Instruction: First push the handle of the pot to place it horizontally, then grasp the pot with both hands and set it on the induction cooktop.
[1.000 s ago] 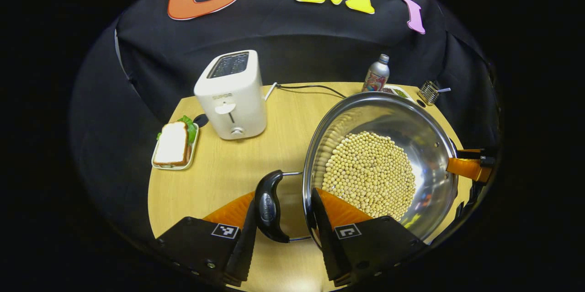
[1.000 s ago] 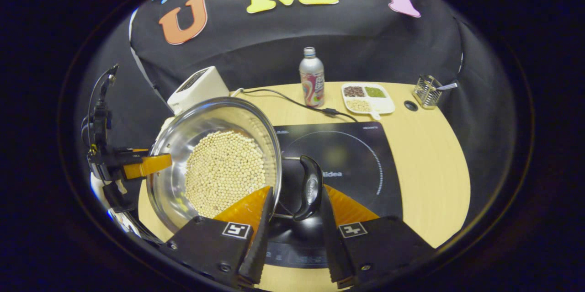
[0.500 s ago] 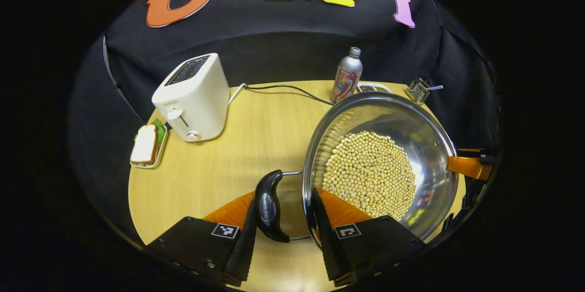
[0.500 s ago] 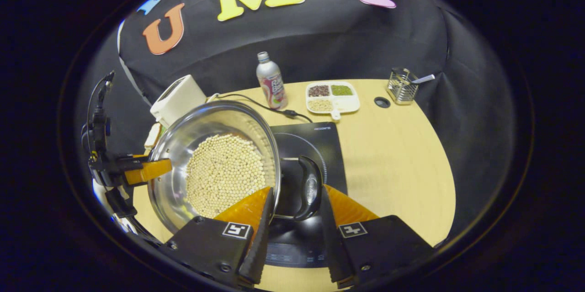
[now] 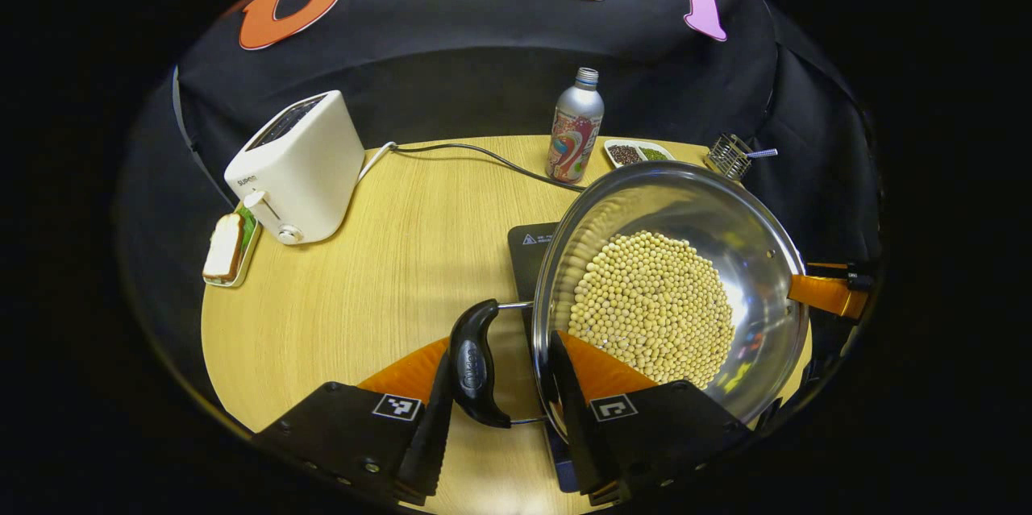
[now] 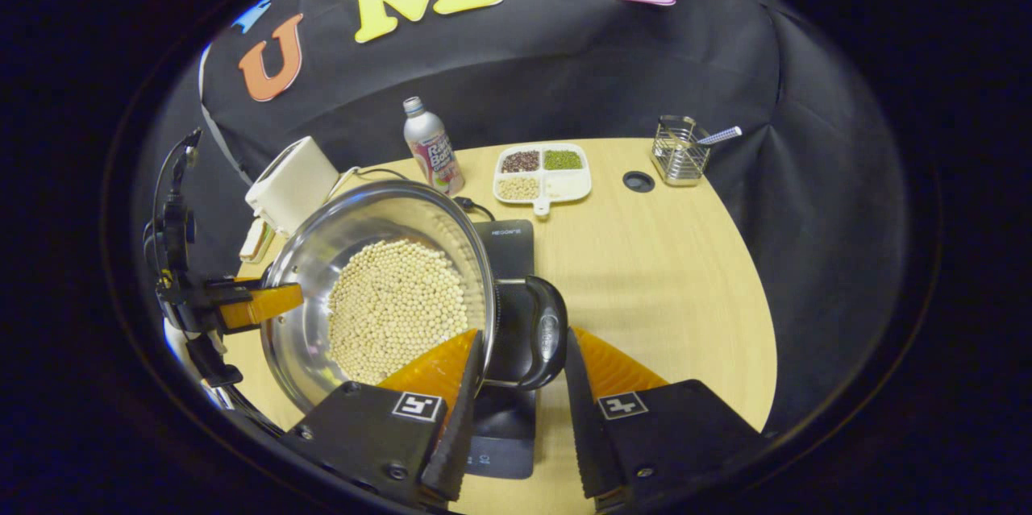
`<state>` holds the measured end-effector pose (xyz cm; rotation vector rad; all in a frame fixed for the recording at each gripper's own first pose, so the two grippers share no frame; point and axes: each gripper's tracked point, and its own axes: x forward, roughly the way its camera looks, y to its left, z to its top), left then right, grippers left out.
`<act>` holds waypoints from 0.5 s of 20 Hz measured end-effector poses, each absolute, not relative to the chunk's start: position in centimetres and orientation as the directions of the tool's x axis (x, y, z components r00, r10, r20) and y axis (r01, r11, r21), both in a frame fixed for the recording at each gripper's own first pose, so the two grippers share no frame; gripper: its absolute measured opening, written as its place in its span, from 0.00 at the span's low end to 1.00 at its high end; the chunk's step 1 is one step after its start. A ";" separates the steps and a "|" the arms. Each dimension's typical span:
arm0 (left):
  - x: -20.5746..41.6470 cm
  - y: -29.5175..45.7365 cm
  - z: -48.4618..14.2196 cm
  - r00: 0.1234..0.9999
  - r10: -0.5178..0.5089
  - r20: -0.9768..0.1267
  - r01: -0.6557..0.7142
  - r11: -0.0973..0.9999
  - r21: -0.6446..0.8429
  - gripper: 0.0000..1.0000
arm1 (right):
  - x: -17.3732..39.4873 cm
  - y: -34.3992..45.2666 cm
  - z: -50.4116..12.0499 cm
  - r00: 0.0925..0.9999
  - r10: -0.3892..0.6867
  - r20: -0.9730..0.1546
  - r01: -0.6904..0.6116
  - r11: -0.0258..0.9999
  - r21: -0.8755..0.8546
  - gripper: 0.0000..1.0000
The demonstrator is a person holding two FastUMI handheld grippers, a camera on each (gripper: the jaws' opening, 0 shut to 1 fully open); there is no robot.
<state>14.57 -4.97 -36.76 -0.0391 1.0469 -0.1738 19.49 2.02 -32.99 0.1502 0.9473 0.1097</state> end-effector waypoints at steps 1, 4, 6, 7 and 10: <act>14.5 -5.3 -36.9 0.487 -0.161 -0.859 0.120 0.986 -0.116 0.61 | 19.7 1.8 -33.0 0.577 0.159 -0.801 -0.028 0.984 0.176 0.54; 14.8 -5.7 -37.4 0.480 -0.156 -0.863 0.114 0.987 -0.115 0.61 | 20.1 1.3 -33.4 0.573 0.159 -0.804 -0.030 0.984 0.173 0.54; 14.9 -6.0 -37.8 0.474 -0.153 -0.867 0.110 0.987 -0.115 0.61 | 20.3 1.2 -33.7 0.569 0.159 -0.807 -0.031 0.985 0.172 0.54; 15.0 -6.0 -37.9 0.476 -0.154 -0.866 0.111 0.987 -0.114 0.61 | 20.4 1.2 -33.7 0.566 0.159 -0.809 -0.033 0.985 0.171 0.54; 15.2 -6.2 -37.9 0.470 -0.159 -0.868 0.118 0.986 -0.116 0.61 | 20.7 1.2 -34.0 0.564 0.161 -0.810 -0.031 0.984 0.174 0.54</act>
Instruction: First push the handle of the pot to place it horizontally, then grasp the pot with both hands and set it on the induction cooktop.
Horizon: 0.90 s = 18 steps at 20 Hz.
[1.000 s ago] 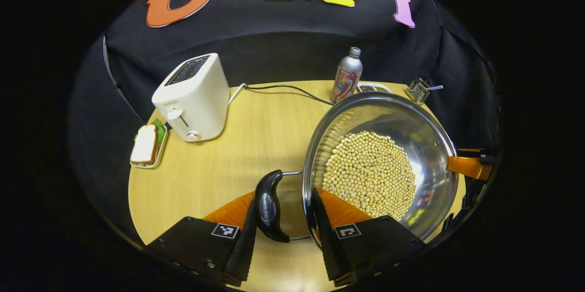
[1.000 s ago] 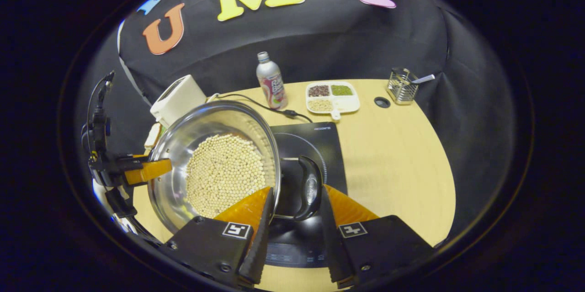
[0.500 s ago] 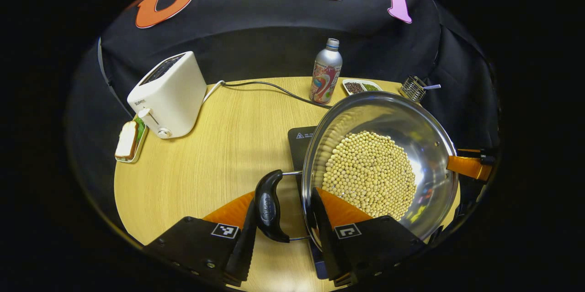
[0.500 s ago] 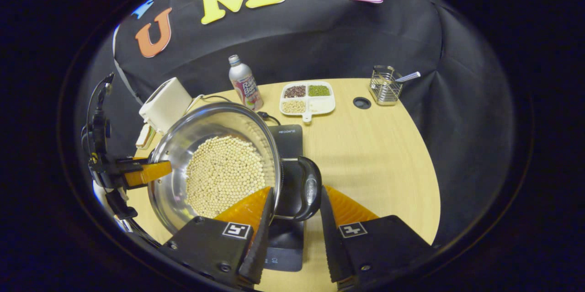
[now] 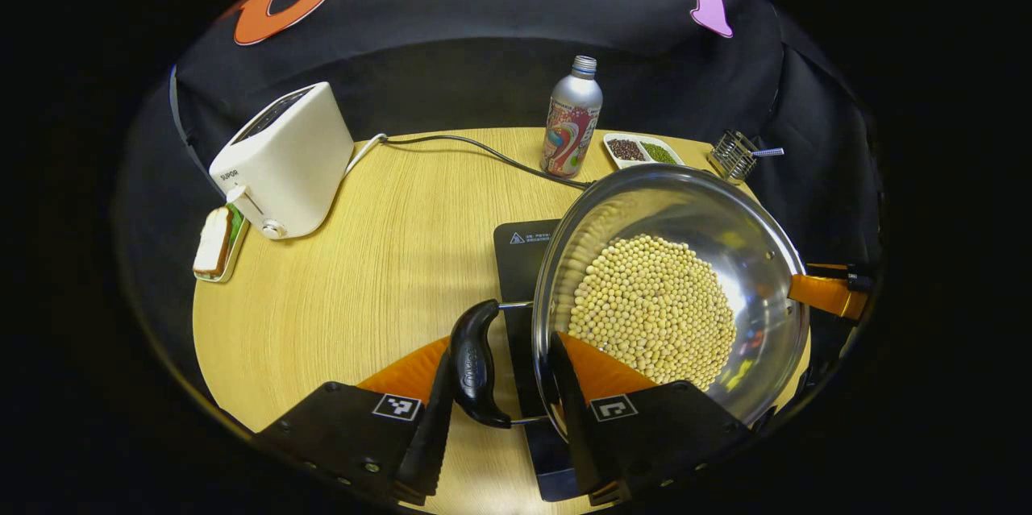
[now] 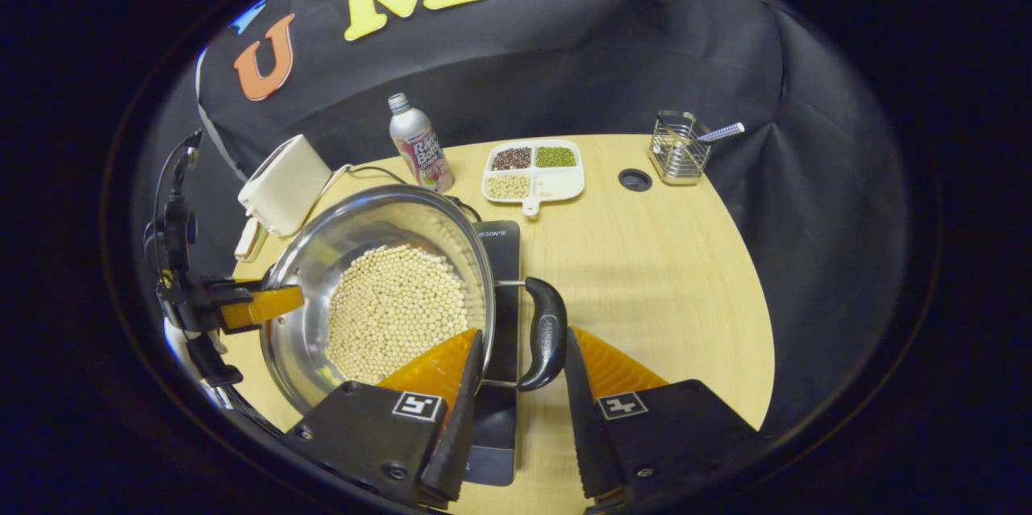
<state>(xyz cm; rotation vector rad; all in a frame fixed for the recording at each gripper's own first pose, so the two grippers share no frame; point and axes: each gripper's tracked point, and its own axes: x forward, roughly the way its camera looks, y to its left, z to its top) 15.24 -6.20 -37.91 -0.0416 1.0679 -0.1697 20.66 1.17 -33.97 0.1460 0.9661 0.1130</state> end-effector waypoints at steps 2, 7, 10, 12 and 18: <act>15.7 -6.2 -37.9 0.474 -0.160 -0.866 0.142 0.984 -0.103 0.61 | 20.3 1.0 -34.6 0.553 0.173 -0.815 -0.001 0.978 0.207 0.55; 15.5 -6.2 -38.1 0.478 -0.164 -0.863 0.133 0.985 -0.113 0.61 | 20.6 1.0 -34.7 0.603 0.164 -0.781 -0.018 0.981 0.192 0.55; 15.5 -6.3 -38.2 0.489 -0.155 -0.858 0.128 0.986 -0.105 0.61 | 20.6 0.9 -34.7 0.607 0.172 -0.776 -0.036 0.981 0.189 0.57; 15.5 -6.3 -38.1 0.492 -0.156 -0.857 0.125 0.986 -0.108 0.72 | 20.8 0.9 -34.6 0.607 0.163 -0.778 -0.031 0.983 0.182 0.56; 15.6 -6.5 -38.3 0.501 -0.171 -0.848 0.111 0.985 -0.133 0.63 | 20.8 0.9 -34.6 0.613 0.160 -0.774 -0.016 0.982 0.191 0.59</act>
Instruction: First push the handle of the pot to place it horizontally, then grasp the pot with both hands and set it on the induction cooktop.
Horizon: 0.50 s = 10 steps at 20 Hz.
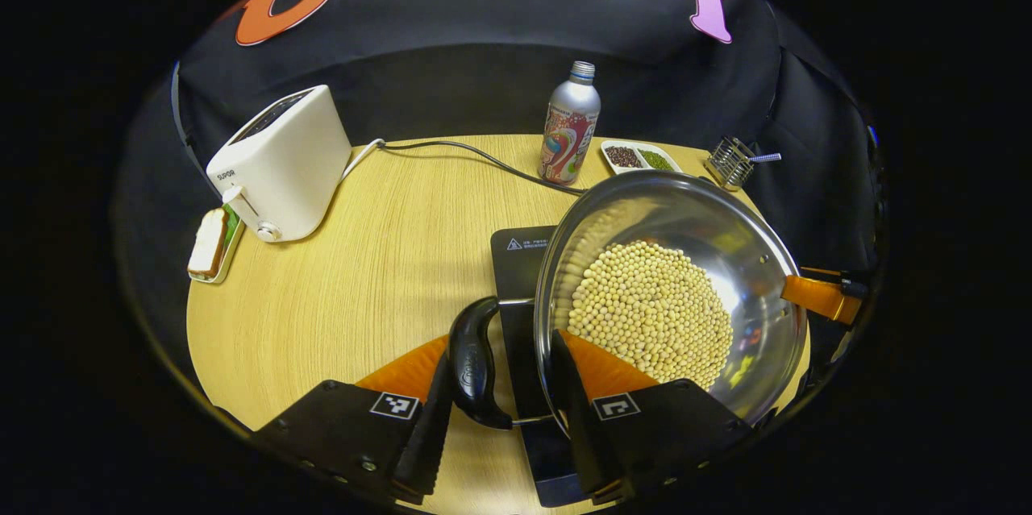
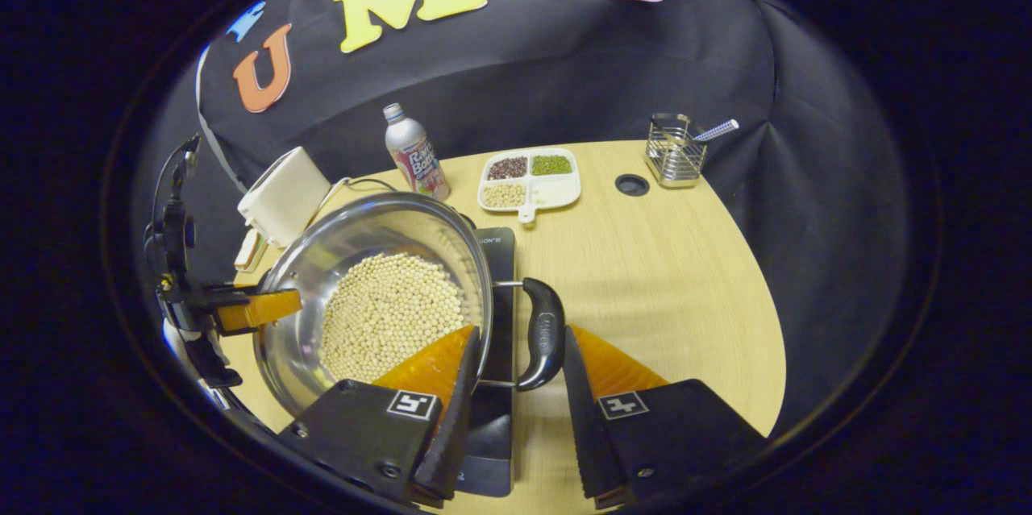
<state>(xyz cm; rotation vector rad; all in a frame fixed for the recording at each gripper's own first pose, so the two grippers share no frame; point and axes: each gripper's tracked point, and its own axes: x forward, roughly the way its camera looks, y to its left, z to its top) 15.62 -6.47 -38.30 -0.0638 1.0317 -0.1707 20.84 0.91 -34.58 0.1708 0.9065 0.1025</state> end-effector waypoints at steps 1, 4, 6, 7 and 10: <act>15.6 -6.4 -38.3 0.502 -0.170 -0.848 0.112 0.985 -0.131 0.63 | 21.0 0.9 -34.5 0.613 0.158 -0.774 -0.015 0.982 0.188 0.59; 15.6 -5.8 -38.1 0.504 -0.149 -0.850 0.107 0.988 -0.110 0.66 | 20.9 0.9 -34.5 0.617 0.158 -0.771 -0.014 0.982 0.190 0.61; 15.7 -5.2 -37.6 0.521 -0.140 -0.842 0.108 0.989 -0.097 0.68 | 21.0 0.8 -34.4 0.620 0.144 -0.771 -0.007 0.984 0.178 0.65; 15.9 -4.7 -37.4 0.536 -0.129 -0.834 0.102 0.991 -0.088 1.00 | 21.2 0.6 -34.0 0.633 0.135 -0.763 -0.007 0.986 0.168 0.67; 15.7 -4.2 -35.2 0.583 -0.134 -0.801 0.089 0.991 -0.100 0.99 | 22.4 0.1 -31.3 0.718 0.088 -0.691 -0.021 0.994 0.104 0.67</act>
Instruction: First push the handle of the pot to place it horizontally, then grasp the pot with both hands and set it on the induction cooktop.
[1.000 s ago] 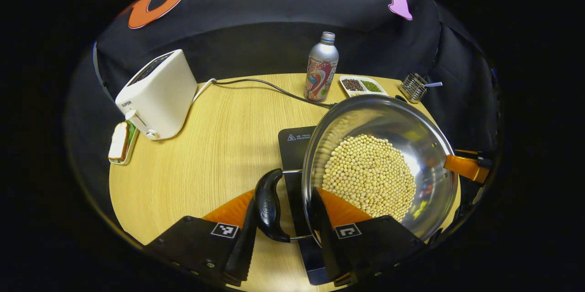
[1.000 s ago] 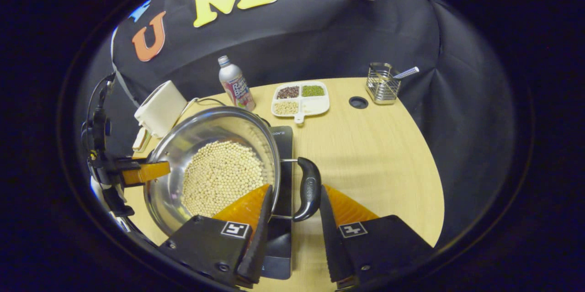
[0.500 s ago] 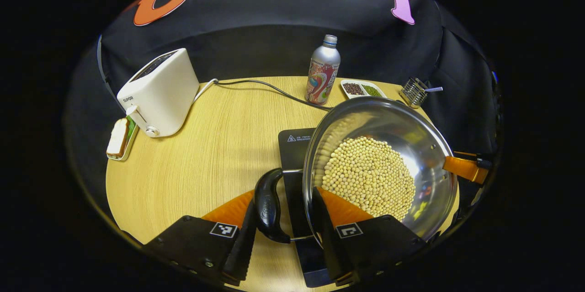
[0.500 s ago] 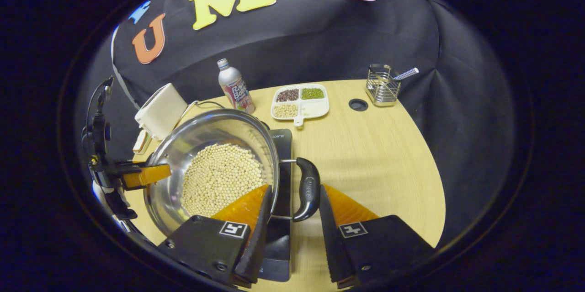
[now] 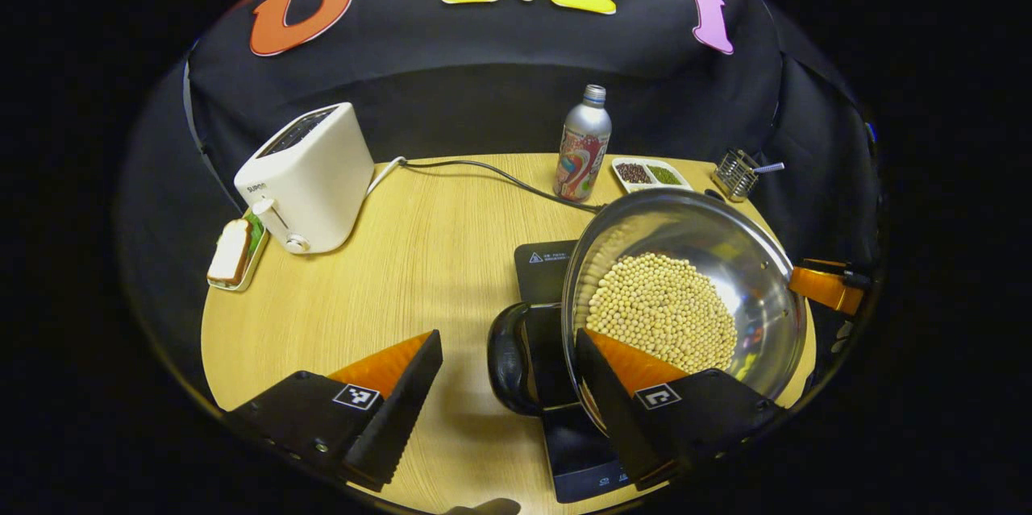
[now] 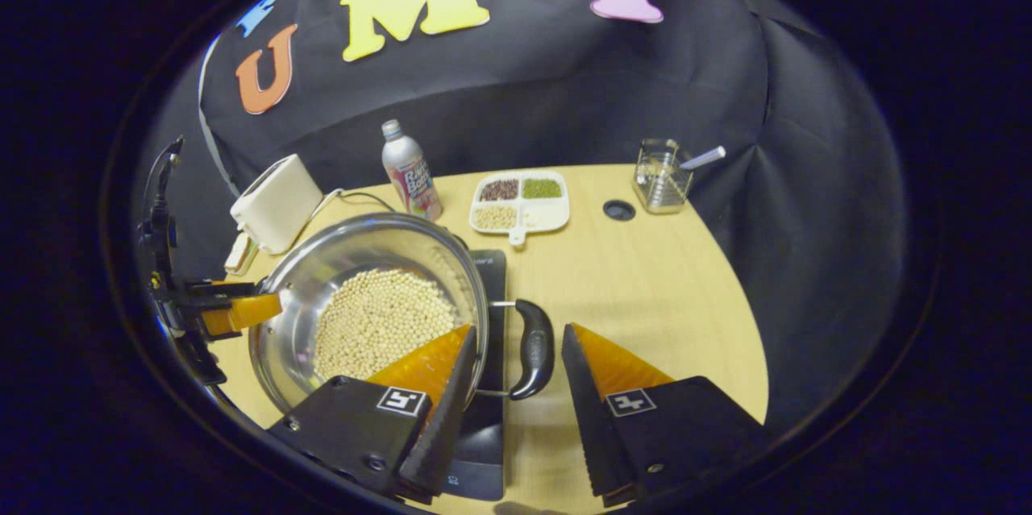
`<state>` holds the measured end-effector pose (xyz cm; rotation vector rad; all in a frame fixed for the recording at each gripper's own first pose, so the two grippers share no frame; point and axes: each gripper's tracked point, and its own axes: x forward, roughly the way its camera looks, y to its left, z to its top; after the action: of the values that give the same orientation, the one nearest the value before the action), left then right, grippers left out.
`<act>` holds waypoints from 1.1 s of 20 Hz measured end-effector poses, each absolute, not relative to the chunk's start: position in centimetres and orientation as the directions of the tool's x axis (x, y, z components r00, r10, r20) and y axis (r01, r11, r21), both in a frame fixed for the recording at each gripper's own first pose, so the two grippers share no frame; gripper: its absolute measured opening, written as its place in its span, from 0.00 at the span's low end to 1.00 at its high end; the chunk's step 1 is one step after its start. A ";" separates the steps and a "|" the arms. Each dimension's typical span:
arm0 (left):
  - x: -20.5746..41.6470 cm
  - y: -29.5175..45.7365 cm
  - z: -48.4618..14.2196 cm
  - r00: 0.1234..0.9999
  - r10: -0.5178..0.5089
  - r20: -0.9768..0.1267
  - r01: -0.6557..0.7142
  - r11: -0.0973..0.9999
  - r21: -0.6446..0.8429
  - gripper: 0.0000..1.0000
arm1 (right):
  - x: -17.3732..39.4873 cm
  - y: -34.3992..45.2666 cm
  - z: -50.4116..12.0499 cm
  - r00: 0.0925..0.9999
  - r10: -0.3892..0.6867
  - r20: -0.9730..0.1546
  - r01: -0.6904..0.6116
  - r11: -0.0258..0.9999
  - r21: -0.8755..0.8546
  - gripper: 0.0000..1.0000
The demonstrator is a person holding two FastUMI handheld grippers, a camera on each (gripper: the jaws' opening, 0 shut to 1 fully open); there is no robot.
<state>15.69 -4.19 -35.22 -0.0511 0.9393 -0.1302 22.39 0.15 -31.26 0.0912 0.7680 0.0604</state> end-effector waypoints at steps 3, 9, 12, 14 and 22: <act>15.6 -3.2 -33.4 0.631 -0.110 -0.768 0.095 0.993 -0.064 0.98 | 22.5 1.1 -29.1 0.761 0.087 -0.643 -0.056 0.996 0.069 0.80; 14.4 -1.3 -30.6 0.694 -0.072 -0.717 0.104 0.995 0.001 0.98 | 21.5 2.2 -27.0 0.788 0.068 -0.612 -0.049 0.998 0.048 0.98; 13.7 -0.3 -28.4 0.726 -0.060 -0.685 0.099 0.995 0.017 0.98 | 20.6 2.8 -25.6 0.804 0.055 -0.592 -0.048 0.998 0.028 0.95; 13.1 0.6 -26.6 0.752 -0.056 -0.657 0.089 0.996 0.017 0.98 | 19.9 3.6 -23.8 0.824 0.055 -0.564 -0.060 0.998 0.010 0.95; 10.0 4.9 -16.1 0.877 -0.051 -0.477 0.053 0.999 -0.010 0.97 | 15.7 9.1 -13.3 0.917 0.082 -0.389 -0.115 0.991 -0.063 0.98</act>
<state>10.04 4.94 -16.11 0.0036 0.4979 -0.0545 15.72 9.12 -13.31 -0.0850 0.3966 0.1013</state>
